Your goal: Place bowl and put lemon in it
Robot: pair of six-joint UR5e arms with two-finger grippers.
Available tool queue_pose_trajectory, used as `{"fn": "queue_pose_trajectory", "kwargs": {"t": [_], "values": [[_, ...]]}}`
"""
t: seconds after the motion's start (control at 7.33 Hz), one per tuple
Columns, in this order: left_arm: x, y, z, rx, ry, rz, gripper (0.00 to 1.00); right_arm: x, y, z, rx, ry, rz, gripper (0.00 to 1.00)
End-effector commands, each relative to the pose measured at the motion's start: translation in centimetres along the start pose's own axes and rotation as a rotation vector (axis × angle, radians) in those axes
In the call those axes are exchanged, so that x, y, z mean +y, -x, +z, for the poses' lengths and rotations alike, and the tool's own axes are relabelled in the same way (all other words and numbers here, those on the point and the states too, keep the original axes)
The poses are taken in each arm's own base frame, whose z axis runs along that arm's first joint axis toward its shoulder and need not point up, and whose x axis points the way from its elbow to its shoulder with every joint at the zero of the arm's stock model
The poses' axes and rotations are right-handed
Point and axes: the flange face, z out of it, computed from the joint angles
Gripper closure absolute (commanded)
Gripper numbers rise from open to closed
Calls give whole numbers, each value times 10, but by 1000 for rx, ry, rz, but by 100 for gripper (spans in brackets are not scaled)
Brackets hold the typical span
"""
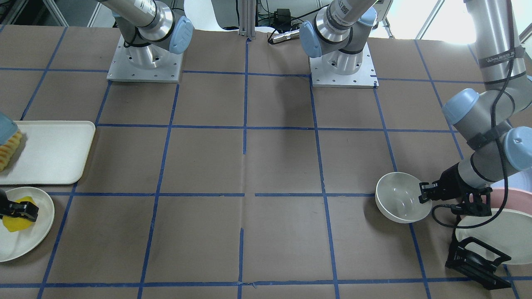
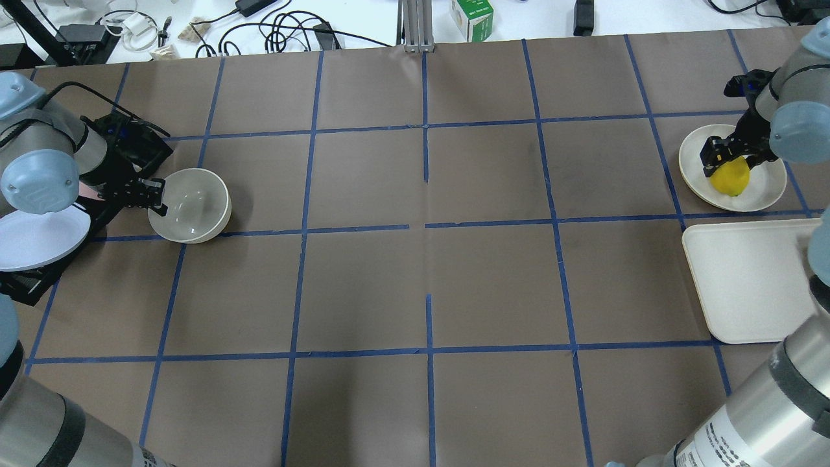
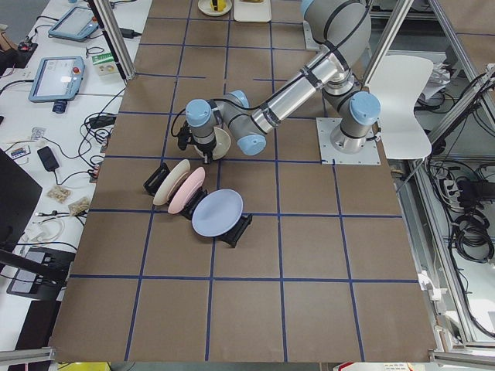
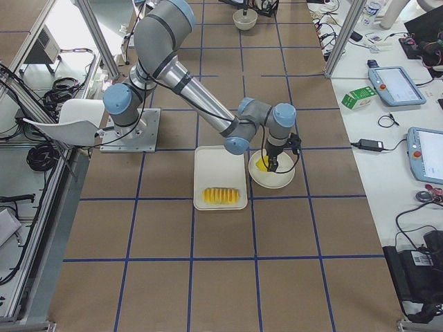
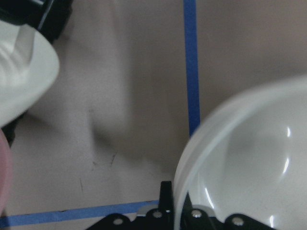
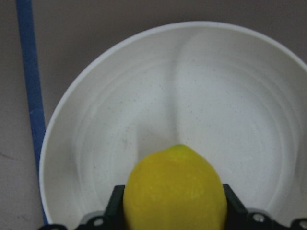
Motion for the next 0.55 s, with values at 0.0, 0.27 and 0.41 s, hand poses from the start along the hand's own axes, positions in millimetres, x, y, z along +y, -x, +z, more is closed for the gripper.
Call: {"fn": "queue_pose_trajectory", "kwargs": {"t": [0.0, 0.27, 0.41], "values": [[-3, -42, -21, -9, -7, 2, 100, 6, 2, -34, -2, -5, 1, 100], [-2, -168, -44, 14, -20, 56, 100, 17, 15, -79, -11, -5, 6, 100], [3, -231, -39, 104, -3, 42, 100, 21, 20, -98, -25, 9, 41, 100]]}}
